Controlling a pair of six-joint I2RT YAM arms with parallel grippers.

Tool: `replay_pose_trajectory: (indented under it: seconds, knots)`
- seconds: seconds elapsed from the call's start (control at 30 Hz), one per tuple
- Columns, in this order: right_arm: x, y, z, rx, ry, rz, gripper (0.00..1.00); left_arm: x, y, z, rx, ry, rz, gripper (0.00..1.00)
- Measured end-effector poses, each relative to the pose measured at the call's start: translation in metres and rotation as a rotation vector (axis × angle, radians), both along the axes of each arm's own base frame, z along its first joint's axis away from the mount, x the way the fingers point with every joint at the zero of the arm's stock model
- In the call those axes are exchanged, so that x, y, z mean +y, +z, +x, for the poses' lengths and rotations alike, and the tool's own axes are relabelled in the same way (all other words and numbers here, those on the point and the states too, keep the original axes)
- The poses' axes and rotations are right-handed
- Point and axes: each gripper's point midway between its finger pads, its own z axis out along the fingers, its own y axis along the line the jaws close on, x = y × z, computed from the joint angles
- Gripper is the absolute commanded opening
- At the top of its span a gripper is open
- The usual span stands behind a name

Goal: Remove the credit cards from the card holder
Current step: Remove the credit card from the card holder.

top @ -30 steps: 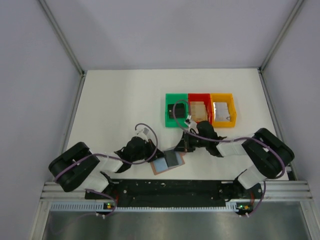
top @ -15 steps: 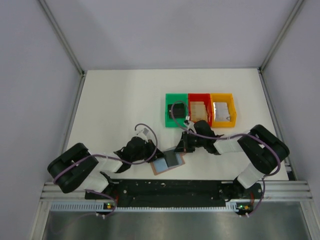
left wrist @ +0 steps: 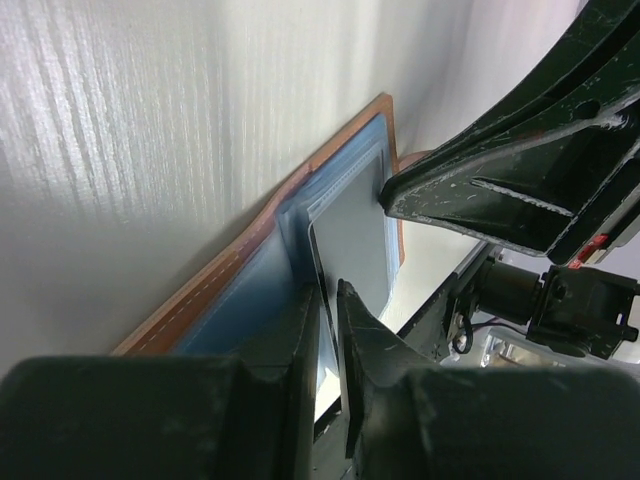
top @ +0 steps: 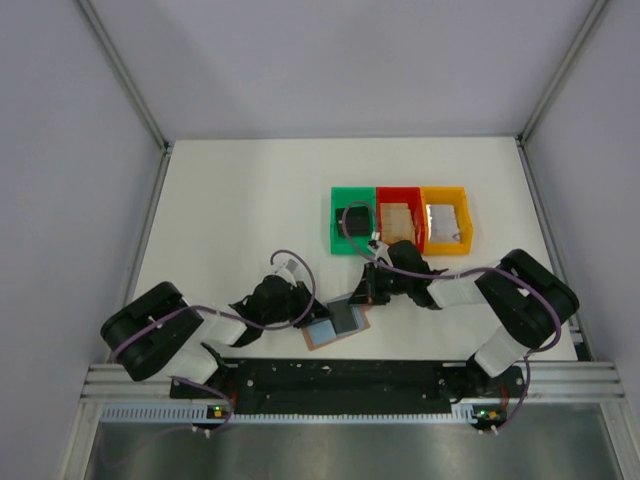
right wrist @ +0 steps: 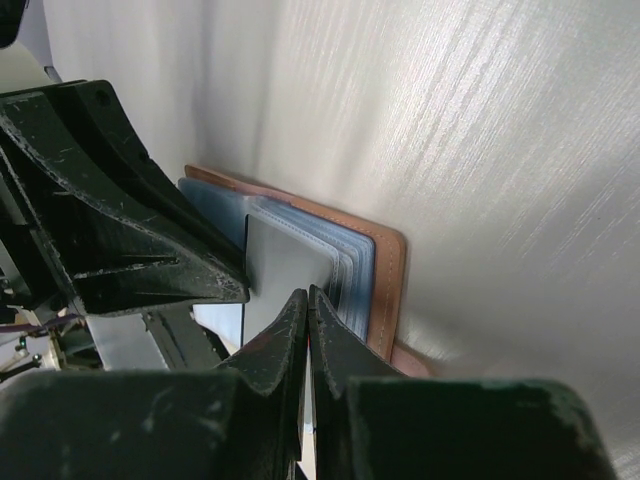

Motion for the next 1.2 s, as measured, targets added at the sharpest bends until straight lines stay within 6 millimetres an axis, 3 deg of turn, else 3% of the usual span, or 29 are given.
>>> replay_pose_trajectory:
  seconds: [0.2, 0.87, 1.2]
  knots:
    - [-0.001, -0.001, 0.000, 0.001, -0.003, -0.004, 0.00, 0.001, -0.001, -0.003, 0.014, 0.007, -0.018, 0.00]
    - [-0.003, -0.002, 0.008, 0.001, -0.031, -0.054, 0.00, 0.013, 0.005, -0.009, -0.012, 0.033, -0.031, 0.00]
    - [-0.004, 0.010, 0.000, -0.056, 0.002, -0.026, 0.00, 0.010, 0.000, -0.006, -0.002, 0.023, 0.004, 0.00]
